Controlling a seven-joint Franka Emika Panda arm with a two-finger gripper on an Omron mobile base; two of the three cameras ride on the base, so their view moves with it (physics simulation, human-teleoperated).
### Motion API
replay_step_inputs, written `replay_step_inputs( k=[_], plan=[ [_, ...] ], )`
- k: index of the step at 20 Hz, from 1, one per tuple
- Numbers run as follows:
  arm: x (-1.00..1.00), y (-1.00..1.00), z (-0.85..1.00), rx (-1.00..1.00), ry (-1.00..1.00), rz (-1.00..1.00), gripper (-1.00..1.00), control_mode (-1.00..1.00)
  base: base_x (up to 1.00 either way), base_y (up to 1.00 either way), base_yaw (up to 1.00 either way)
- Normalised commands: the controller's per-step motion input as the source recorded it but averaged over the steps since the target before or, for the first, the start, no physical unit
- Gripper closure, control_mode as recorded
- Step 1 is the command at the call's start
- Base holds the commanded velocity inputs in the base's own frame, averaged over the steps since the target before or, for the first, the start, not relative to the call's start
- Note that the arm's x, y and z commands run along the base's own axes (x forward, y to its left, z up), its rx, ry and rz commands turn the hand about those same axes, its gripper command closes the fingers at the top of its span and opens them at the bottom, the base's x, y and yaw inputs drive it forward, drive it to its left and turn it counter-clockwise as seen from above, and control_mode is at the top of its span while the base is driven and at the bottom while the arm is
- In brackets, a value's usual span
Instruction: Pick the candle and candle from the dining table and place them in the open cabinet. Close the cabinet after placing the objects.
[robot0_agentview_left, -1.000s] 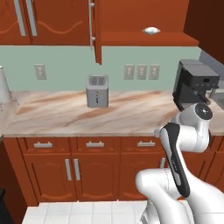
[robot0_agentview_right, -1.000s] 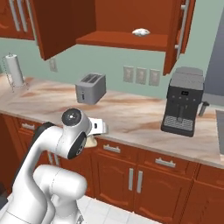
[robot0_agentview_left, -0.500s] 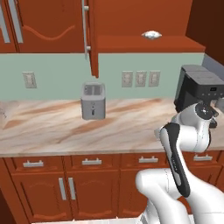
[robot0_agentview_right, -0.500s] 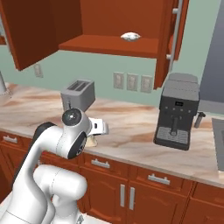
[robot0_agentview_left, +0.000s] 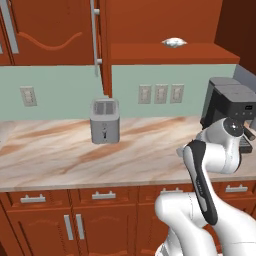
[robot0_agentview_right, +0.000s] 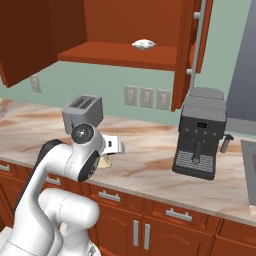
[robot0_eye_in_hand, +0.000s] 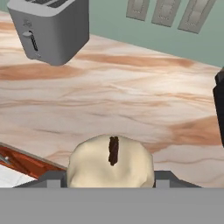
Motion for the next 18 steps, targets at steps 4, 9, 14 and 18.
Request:
replay_step_inputs(
  k=[4,9,14,18],
  plan=[
    [0.0,0.0,0.0,0.0,0.0,0.0,1.0,1.0,0.2,0.04,0.0],
    [0.0,0.0,0.0,0.0,0.0,0.0,1.0,1.0,0.34,0.0,0.0],
    [0.0,0.0,0.0,0.0,0.0,0.0,1.0,1.0,0.19,0.0,0.0],
    [0.01,0.0,0.0,0.0,0.0,0.0,1.0,-1.0,0.03,0.0,0.0]
  ],
)
